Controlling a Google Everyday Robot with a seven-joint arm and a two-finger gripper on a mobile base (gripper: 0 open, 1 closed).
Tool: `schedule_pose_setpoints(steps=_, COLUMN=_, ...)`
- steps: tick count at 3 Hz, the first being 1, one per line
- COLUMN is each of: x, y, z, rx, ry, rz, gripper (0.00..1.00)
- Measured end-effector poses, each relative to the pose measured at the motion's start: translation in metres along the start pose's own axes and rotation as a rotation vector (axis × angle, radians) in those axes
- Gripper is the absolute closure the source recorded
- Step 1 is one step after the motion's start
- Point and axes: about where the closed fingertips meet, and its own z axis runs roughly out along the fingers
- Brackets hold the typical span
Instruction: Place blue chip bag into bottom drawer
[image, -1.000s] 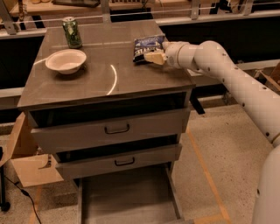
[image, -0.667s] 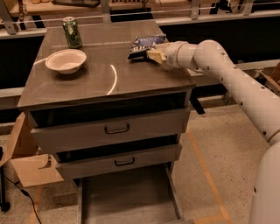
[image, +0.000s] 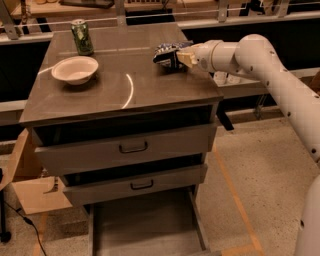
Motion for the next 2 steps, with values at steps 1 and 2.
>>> schedule_pose_setpoints(steps=1, x=-0.012, y=0.012, z=-0.041, rx=0.004, ry=0.021, rz=0.008, gripper=1.00)
schedule_pose_setpoints(steps=2, x=0.000, y=0.048, z=-0.078, rx=0.001, ry=0.063, rz=0.054, gripper=1.00)
